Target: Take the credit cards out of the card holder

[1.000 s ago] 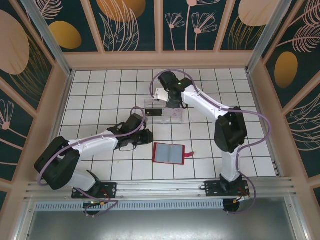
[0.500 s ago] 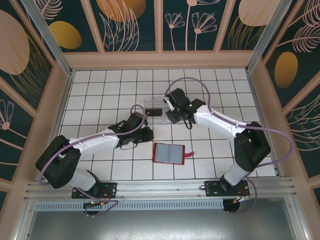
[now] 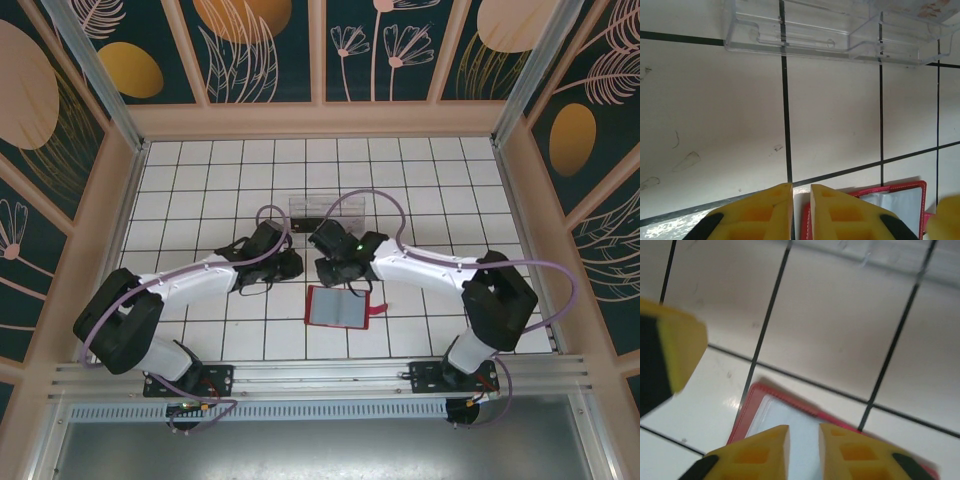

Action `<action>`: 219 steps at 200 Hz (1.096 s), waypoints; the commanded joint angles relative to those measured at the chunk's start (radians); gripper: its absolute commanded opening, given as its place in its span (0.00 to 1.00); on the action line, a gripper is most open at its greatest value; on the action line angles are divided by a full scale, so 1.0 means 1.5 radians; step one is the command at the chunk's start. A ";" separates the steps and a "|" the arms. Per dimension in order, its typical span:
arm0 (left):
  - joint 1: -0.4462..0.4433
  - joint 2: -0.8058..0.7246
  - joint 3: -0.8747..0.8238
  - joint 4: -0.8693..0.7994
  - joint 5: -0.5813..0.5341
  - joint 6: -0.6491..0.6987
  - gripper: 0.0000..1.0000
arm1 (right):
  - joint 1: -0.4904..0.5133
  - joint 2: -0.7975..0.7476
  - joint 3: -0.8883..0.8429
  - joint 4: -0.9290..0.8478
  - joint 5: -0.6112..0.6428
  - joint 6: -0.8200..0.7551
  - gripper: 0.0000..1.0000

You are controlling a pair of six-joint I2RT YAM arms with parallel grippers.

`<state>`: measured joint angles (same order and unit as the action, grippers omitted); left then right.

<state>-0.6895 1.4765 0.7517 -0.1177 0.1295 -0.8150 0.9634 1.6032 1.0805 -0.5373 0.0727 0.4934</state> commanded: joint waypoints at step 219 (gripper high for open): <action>0.060 -0.063 -0.042 -0.044 0.001 0.026 0.18 | 0.107 0.062 -0.047 -0.134 0.140 0.148 0.53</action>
<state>-0.6056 1.3865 0.6865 -0.1616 0.1226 -0.7887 1.1362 1.7439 1.0534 -0.6827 0.2314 0.6693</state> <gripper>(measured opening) 0.184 0.528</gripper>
